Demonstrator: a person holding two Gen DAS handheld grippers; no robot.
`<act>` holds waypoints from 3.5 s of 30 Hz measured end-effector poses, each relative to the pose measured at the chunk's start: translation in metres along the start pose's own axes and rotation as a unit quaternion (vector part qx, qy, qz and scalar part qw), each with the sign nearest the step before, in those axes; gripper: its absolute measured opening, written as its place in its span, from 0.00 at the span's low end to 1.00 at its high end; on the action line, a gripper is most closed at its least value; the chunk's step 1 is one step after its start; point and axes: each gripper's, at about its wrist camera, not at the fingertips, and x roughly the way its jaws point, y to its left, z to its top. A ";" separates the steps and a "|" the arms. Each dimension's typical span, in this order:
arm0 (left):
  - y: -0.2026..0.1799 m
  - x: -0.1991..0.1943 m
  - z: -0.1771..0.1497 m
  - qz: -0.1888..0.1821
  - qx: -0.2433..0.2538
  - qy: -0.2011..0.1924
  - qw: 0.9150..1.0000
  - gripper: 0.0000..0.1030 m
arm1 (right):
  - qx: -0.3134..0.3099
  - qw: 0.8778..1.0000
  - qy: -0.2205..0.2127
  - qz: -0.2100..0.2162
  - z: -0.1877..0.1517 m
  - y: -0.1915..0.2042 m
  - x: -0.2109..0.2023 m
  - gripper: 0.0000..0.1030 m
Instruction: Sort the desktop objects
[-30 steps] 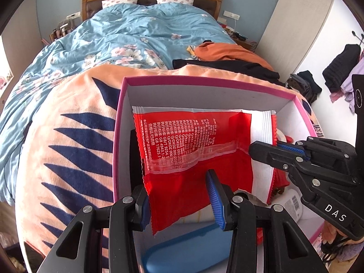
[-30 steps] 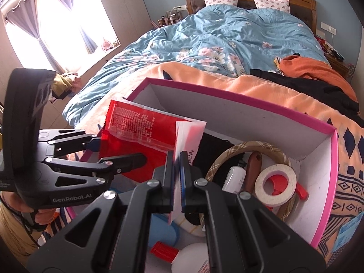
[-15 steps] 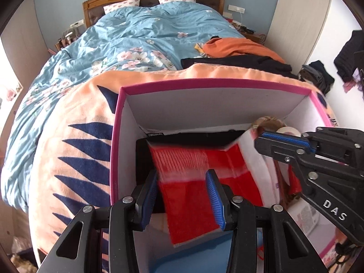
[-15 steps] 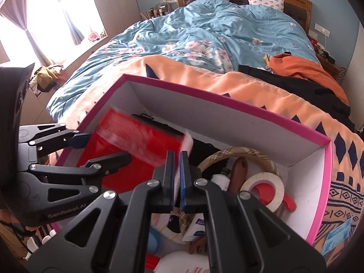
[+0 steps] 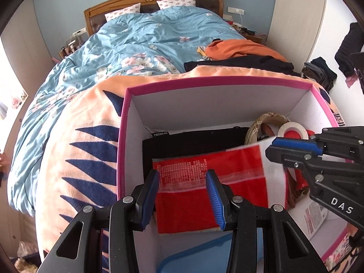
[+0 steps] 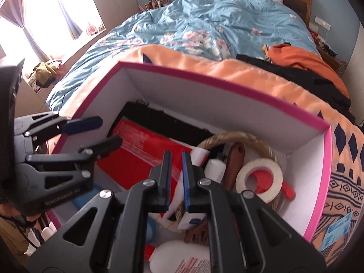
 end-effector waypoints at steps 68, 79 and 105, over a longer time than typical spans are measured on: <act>0.128 -0.127 -0.251 -0.193 -0.305 -0.194 0.912 0.58 | -0.196 0.933 0.091 0.289 -0.278 0.201 -0.083 0.45; 0.103 -0.135 -0.200 -0.155 -0.284 -0.221 0.920 0.58 | -0.225 0.969 -0.068 0.077 -0.243 0.178 -0.157 0.45; 0.096 -0.133 -0.166 -0.063 -0.244 -0.210 0.945 0.58 | -0.128 0.945 -0.114 0.277 -0.270 0.106 -0.199 0.63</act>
